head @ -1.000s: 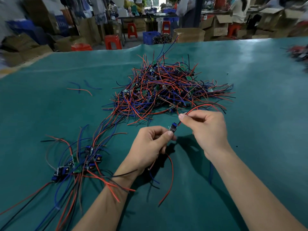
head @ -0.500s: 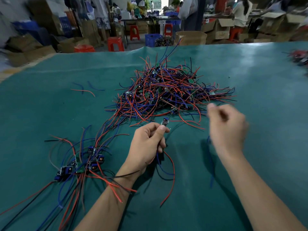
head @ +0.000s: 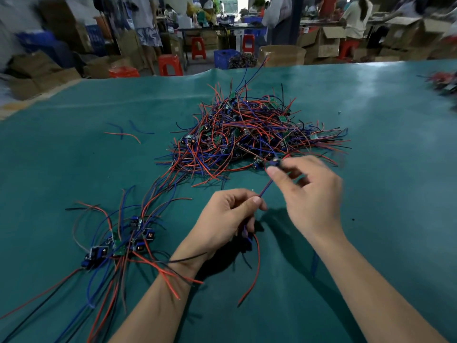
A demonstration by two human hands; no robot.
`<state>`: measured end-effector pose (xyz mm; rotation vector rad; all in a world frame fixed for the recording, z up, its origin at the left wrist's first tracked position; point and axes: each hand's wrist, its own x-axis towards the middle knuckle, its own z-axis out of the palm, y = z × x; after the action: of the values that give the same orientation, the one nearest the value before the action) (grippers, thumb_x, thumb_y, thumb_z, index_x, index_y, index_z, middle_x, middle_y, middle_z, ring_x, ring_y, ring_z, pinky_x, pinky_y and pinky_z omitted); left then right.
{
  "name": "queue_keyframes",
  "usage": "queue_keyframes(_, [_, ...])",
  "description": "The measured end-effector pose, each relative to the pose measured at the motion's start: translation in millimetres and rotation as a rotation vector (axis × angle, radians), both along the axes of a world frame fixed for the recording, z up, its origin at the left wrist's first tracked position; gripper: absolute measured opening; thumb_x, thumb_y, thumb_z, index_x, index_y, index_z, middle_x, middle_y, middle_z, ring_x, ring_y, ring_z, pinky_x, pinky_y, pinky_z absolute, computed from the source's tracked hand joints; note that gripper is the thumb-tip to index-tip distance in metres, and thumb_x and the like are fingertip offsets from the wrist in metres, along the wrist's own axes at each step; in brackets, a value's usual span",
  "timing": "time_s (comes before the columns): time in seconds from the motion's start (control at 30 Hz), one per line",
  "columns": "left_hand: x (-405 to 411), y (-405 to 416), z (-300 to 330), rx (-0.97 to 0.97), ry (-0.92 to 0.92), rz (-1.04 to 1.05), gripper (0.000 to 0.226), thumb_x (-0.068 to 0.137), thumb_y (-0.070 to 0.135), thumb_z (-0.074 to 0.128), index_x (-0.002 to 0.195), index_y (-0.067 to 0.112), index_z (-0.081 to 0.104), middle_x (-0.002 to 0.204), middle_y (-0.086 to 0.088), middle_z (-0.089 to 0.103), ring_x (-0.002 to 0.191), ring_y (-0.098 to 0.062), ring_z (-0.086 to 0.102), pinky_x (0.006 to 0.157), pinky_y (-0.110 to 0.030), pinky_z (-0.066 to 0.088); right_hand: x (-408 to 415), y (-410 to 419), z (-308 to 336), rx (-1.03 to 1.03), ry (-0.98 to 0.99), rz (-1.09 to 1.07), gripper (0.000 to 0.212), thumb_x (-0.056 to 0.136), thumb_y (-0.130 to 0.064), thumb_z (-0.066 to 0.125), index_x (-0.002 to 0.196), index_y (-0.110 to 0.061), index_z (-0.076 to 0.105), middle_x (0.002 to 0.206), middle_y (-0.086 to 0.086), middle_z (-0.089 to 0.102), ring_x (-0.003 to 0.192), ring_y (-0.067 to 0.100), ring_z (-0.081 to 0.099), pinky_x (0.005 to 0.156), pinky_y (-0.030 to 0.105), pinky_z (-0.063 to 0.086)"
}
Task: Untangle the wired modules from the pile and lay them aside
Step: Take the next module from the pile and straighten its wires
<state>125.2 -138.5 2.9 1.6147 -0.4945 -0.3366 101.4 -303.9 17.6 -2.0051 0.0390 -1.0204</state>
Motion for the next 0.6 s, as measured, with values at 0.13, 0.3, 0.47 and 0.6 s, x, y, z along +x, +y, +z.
queue_keyframes(0.13, [-1, 0, 1, -0.004, 0.006, -0.033, 0.023, 0.102, 0.013, 0.055, 0.082, 0.013, 0.068, 0.051, 0.001, 0.058, 0.042, -0.009, 0.047, 0.046, -0.015, 0.040, -2, -20, 9, -0.113, -0.188, -0.262, 0.022, 0.090, -0.030, 0.077, 0.096, -0.009, 0.078, 0.089, 0.006, 0.073, 0.080, 0.027, 0.066, 0.076, 0.033, 0.048])
queue_keyframes(0.3, [1, -2, -2, 0.015, -0.029, 0.057, 0.023, 0.104, 0.011, 0.051, 0.086, 0.008, 0.065, 0.055, -0.002, 0.061, 0.042, -0.008, 0.051, 0.046, -0.013, 0.039, -11, -19, 51, 0.245, -0.264, -0.146, 0.007, 0.092, -0.027, 0.074, 0.093, -0.020, 0.074, 0.083, -0.001, 0.075, 0.071, 0.014, 0.069, 0.070, 0.047, 0.059])
queue_keyframes(0.47, [-1, -3, -1, 0.013, -0.007, 0.147, 0.021, 0.102, 0.005, 0.049, 0.087, 0.007, 0.063, 0.056, 0.003, 0.063, 0.044, -0.005, 0.054, 0.045, -0.013, 0.038, -18, 59, 107, 0.402, -0.054, 0.349, 0.014, 0.088, -0.019, 0.076, 0.075, -0.020, 0.076, 0.064, 0.001, 0.074, 0.046, 0.009, 0.058, 0.041, 0.025, 0.045])
queue_keyframes(0.6, [0, -5, 3, 0.037, 0.055, 0.150, 0.020, 0.103, -0.002, 0.043, 0.107, -0.008, 0.062, 0.080, -0.016, 0.059, 0.072, -0.021, 0.056, 0.071, -0.030, 0.045, -6, 133, 101, -0.080, 0.349, 0.505, 0.046, 0.085, -0.057, 0.069, 0.071, -0.014, 0.075, 0.062, 0.005, 0.072, 0.057, 0.023, 0.069, 0.057, 0.040, 0.059])
